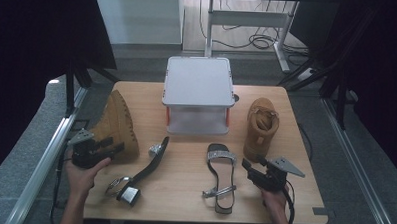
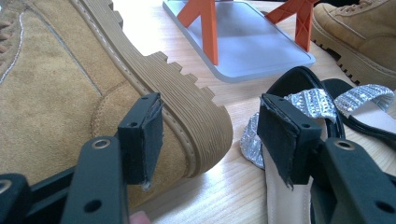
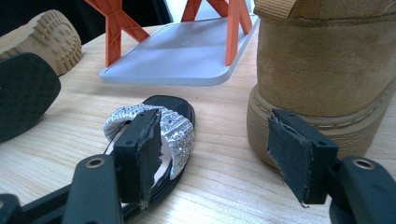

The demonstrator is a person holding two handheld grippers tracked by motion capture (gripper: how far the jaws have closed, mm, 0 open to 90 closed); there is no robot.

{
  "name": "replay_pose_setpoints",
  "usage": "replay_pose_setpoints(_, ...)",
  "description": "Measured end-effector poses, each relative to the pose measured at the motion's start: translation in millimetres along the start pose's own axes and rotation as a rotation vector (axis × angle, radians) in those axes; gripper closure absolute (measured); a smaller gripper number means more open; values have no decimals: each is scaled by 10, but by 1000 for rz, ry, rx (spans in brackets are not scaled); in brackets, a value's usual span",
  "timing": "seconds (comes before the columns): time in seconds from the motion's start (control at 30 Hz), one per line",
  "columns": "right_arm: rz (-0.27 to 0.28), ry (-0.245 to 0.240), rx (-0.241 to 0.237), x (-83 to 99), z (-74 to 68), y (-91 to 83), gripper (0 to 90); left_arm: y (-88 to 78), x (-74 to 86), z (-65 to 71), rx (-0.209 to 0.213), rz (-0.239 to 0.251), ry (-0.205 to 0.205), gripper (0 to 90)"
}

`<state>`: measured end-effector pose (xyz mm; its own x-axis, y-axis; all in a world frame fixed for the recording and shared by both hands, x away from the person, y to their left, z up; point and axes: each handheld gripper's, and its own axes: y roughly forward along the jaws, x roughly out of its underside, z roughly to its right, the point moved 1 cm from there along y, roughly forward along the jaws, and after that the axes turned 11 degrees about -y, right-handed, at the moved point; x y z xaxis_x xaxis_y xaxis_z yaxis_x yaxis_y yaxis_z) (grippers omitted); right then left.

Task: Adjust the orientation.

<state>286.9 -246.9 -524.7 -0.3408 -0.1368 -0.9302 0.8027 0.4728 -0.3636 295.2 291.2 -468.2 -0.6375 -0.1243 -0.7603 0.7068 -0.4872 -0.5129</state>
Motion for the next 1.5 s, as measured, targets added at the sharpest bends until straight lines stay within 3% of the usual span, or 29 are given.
replay_pose_setpoints(0.37, -36, -18, 25, 11, 72, 74, 343, -82, -38, 186, -8, 24, -10, 413)
replay_pose_setpoints(0.6, -14, -11, 28, -178, -7, 142, 348, -142, -113, 412, 55, 64, 15, 417)
replay_pose_setpoints(0.83, 45, 30, 30, -320, -11, 210, 350, -67, -91, 366, 84, 37, 16, 423)
replay_pose_setpoints(0.97, 29, 14, 39, -281, 31, 180, 350, 27, -67, 337, 79, -1, 24, 425)
replay_pose_setpoints(1.13, 7, 2, 48, -180, 53, 138, 350, 38, -34, 332, 82, -10, 21, 435)
replay_pose_setpoints(1.23, -15, -11, 39, -133, 34, 134, 348, 29, -18, 330, 90, -15, 27, 532)
replay_pose_setpoints(1.3, -16, -20, 43, -124, 25, 127, 348, 17, -6, 333, 121, -47, 40, 652)
replay_pose_setpoints(1.37, -14, -22, 44, -120, 23, 122, 348, 15, -5, 332, 124, -50, 44, 775)
replay_pose_setpoints(1.4, -15, -21, 45, -118, 23, 120, 348, 17, -2, 333, 123, -63, 47, 775)
replay_pose_setpoints(1.43, -20, -20, 50, -102, 23, 116, 348, 30, 3, 335, 119, -80, 58, 875)
replay_pose_setpoints(1.5, -26, -22, 51, -86, 21, 120, 347, 56, 10, 343, 116, -110, 75, 895)
